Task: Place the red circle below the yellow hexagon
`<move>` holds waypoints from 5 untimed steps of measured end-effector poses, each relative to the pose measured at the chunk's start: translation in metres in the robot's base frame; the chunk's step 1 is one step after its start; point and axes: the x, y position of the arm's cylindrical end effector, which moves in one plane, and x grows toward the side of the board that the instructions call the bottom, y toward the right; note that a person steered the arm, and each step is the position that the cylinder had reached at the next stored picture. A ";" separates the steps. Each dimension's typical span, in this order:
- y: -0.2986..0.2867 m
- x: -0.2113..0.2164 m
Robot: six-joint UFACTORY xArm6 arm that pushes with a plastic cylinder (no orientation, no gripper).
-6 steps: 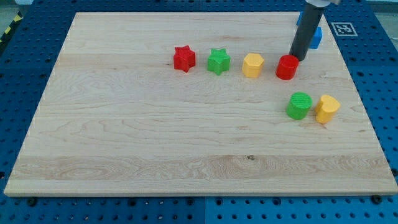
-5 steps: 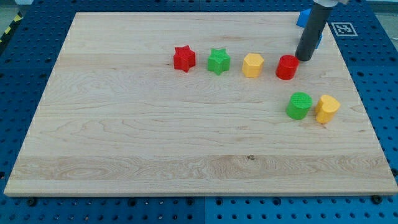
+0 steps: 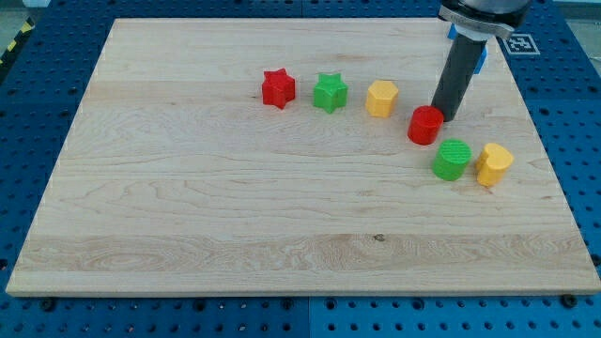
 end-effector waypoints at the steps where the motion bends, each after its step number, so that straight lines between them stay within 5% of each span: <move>1: 0.013 0.010; 5: -0.053 0.030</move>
